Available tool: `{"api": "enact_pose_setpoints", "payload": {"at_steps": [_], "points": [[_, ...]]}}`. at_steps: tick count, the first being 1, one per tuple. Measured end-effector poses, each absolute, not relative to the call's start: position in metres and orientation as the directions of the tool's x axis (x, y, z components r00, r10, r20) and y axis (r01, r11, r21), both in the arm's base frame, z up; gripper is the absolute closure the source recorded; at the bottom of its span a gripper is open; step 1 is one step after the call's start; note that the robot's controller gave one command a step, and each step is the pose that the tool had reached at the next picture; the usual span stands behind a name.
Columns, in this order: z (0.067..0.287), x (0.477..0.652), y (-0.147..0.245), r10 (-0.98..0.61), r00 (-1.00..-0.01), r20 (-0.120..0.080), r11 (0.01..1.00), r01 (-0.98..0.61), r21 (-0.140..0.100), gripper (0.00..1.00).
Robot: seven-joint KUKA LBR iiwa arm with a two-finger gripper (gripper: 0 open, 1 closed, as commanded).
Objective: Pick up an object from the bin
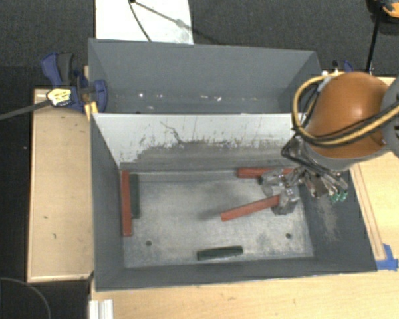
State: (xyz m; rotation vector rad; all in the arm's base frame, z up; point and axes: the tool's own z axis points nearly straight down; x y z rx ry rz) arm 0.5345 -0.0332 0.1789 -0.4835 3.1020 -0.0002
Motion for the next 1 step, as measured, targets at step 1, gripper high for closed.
{"api": "enact_pose_setpoints", "payload": {"at_steps": [1], "points": [[0.2227, 0.531, -0.0598, -0.313, -0.95, 0.003, 0.95, -0.313, 0.003, 1.0]]}}
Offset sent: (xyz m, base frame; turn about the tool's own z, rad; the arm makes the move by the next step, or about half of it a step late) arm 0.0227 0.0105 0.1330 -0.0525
